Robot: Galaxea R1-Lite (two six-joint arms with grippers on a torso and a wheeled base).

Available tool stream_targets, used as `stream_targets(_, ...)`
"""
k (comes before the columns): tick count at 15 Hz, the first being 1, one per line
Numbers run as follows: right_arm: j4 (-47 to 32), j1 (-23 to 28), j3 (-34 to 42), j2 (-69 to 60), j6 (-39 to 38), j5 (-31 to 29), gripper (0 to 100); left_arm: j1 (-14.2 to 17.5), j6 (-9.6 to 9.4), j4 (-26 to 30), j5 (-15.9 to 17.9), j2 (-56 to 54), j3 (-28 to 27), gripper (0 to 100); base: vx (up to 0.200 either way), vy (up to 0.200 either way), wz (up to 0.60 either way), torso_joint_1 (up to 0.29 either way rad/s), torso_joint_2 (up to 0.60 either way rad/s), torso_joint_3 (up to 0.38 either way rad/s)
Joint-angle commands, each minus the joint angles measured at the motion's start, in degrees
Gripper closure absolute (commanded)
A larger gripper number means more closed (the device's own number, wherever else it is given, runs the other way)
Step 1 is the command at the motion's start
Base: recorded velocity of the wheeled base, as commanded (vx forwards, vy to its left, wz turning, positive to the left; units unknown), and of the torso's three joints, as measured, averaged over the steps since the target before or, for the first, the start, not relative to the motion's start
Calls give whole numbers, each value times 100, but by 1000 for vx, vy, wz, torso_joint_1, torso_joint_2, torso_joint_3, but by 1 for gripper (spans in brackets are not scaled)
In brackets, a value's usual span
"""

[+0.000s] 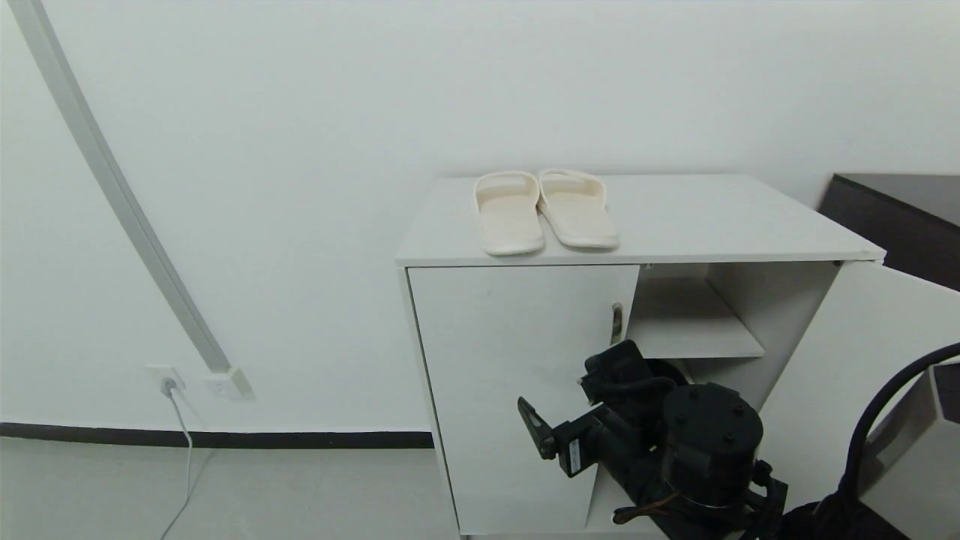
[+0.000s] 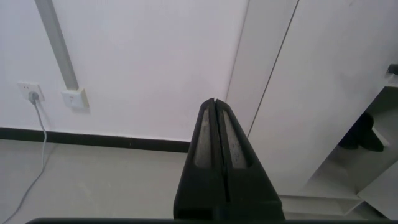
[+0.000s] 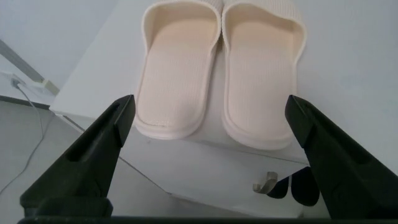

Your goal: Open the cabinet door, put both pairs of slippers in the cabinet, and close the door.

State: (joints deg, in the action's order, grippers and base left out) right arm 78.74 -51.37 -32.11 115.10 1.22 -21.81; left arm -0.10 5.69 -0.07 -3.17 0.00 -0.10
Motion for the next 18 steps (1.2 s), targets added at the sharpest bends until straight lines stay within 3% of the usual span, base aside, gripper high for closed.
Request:
stream_targets(1,10,-4,3,38,1,1,0,1,2,-1,1,9,1,100,0,0,0,178,-486,-325)
stream_targets(18,27,13,73,197,247,-69,0,1,2,-1,-8,9,1,100,0,0,0,223,-531,-310)
